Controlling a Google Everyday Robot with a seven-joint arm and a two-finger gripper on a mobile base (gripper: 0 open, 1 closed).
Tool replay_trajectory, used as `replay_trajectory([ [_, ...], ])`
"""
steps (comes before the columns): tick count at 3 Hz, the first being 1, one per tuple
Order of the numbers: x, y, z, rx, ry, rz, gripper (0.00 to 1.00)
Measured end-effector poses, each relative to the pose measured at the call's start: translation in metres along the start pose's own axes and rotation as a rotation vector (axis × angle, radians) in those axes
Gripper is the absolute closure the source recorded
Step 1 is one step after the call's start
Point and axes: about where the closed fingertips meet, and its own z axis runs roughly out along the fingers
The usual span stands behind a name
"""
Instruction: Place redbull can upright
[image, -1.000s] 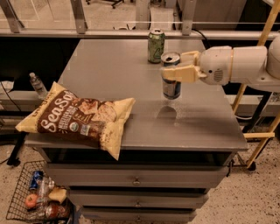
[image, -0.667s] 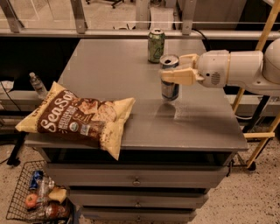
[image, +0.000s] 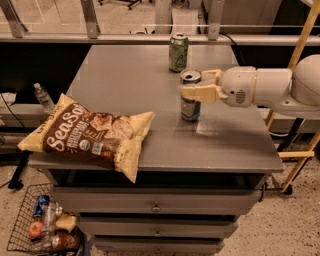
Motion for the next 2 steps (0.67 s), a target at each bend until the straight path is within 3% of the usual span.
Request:
replay_trajectory([
  [1,0.0059,0.0,0.0017,0.009,-0.01,0.012,1.0],
  [2,0.0049,0.0014,0.0041,0.003,-0.01,0.01,0.81],
])
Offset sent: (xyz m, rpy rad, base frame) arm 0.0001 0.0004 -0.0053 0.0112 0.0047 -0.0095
